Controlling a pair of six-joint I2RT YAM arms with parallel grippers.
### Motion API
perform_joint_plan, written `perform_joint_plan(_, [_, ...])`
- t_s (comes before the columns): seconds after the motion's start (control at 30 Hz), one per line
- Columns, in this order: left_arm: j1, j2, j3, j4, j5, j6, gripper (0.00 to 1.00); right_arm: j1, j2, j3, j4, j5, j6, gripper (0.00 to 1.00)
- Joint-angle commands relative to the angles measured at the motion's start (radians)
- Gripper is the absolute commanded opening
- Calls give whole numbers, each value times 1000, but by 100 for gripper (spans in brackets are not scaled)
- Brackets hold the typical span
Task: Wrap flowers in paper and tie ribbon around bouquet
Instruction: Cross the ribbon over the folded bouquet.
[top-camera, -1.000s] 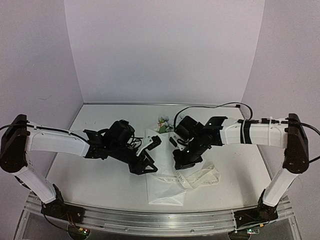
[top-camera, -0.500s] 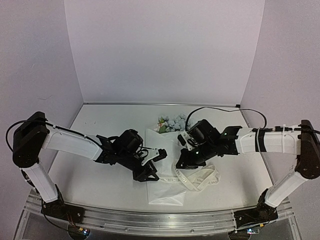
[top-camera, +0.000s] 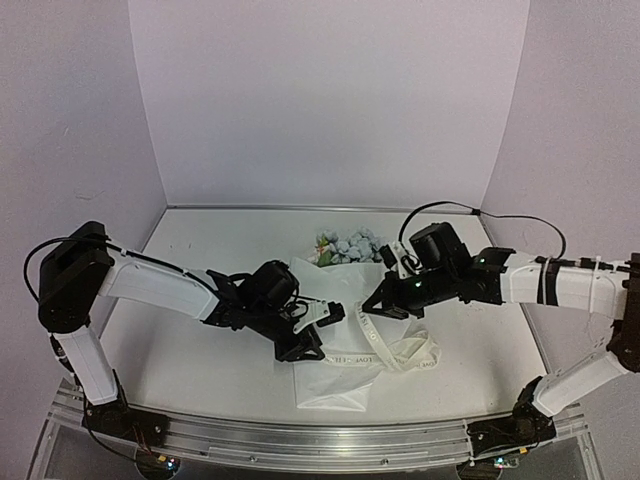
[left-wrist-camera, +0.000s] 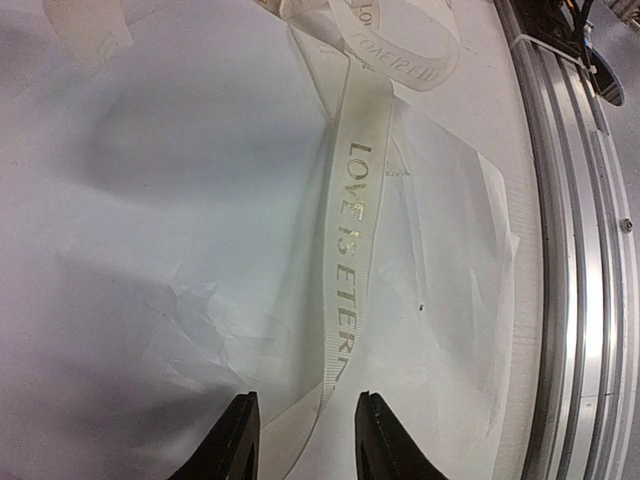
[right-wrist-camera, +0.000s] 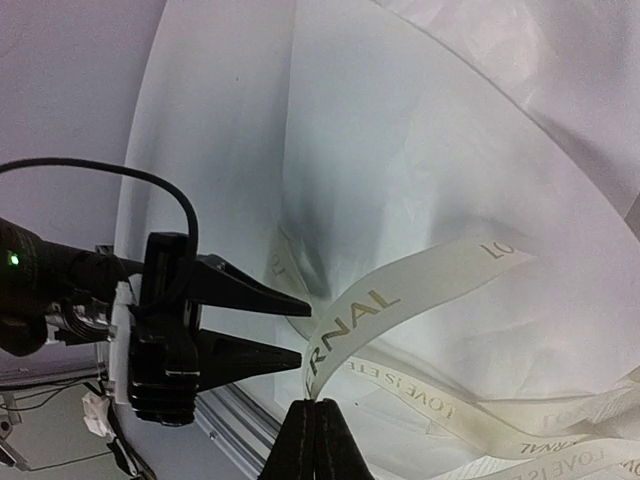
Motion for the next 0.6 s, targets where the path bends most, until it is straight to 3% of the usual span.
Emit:
perform_joint_plan(0.0, [-4, 12, 39, -2, -12, 17, 27, -53, -25, 25, 51, -75, 29, 0])
perform_joint_plan(0.1, [-5, 21, 45, -8, -19, 7, 19, -82, -16, 58, 54, -111, 32, 0])
perform_joint_plan(0.23, [-6, 21, 46, -17, -23, 2, 32, -134, 6, 124, 52, -173, 45, 0])
perform_joint_plan(0.33, [-6, 25, 46, -24, -34, 6, 34, -148, 32, 157, 54, -203, 58, 0])
perform_joint_plan(0.57, [-10, 53, 67, -39, -49, -1, 25, -149, 40, 152, 75, -216, 67, 0])
